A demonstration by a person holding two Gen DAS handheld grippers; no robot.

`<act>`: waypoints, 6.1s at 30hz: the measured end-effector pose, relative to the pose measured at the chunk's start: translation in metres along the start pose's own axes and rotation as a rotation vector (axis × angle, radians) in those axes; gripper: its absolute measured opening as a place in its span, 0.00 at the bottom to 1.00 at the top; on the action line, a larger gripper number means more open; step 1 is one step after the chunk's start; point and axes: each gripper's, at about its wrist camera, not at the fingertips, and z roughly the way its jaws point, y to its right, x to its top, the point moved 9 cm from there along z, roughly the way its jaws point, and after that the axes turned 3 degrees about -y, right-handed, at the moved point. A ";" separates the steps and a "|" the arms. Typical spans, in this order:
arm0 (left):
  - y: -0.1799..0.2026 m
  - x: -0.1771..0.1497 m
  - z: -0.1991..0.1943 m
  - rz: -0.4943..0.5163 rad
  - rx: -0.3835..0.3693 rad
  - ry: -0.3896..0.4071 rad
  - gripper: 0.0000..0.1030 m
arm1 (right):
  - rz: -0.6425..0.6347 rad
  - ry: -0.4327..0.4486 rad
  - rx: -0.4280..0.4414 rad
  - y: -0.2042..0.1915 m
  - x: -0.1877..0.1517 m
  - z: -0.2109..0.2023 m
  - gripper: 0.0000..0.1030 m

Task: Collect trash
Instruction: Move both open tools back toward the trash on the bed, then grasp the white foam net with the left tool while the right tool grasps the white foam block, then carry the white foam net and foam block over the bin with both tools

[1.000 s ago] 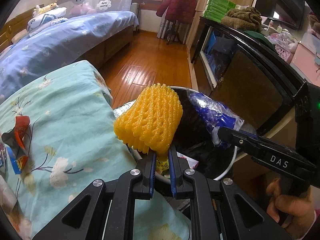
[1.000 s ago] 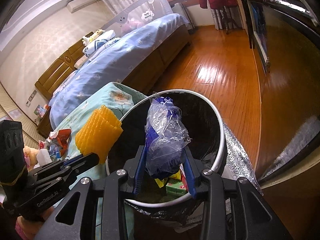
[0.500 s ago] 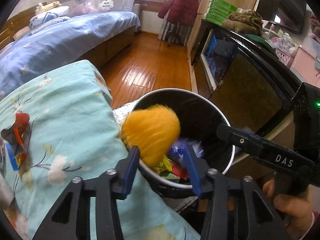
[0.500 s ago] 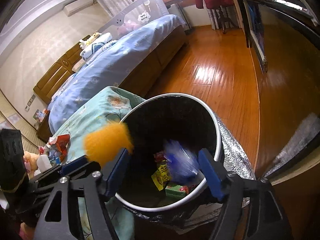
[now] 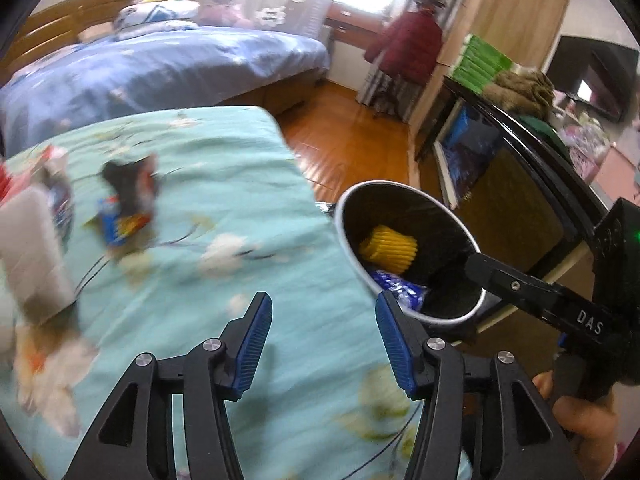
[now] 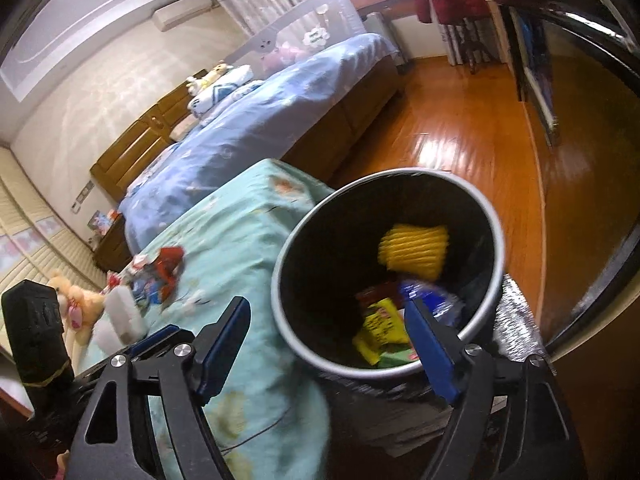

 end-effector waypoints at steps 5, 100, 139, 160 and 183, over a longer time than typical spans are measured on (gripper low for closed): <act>-0.024 -0.020 -0.027 -0.035 0.042 0.017 0.52 | -0.048 -0.025 0.035 -0.030 -0.014 0.008 0.79; -0.095 -0.036 -0.100 -0.089 0.079 0.074 0.15 | -0.207 -0.086 0.188 -0.136 -0.054 0.029 0.17; 0.032 -0.004 -0.025 0.133 -0.028 0.014 0.16 | -0.040 0.021 0.053 -0.015 -0.019 -0.018 0.17; 0.065 0.024 0.030 0.178 -0.045 -0.030 0.16 | 0.044 0.021 -0.026 0.038 0.004 -0.013 0.17; 0.083 0.042 0.080 0.203 -0.041 -0.075 0.16 | 0.071 -0.008 -0.078 0.063 0.021 0.005 0.18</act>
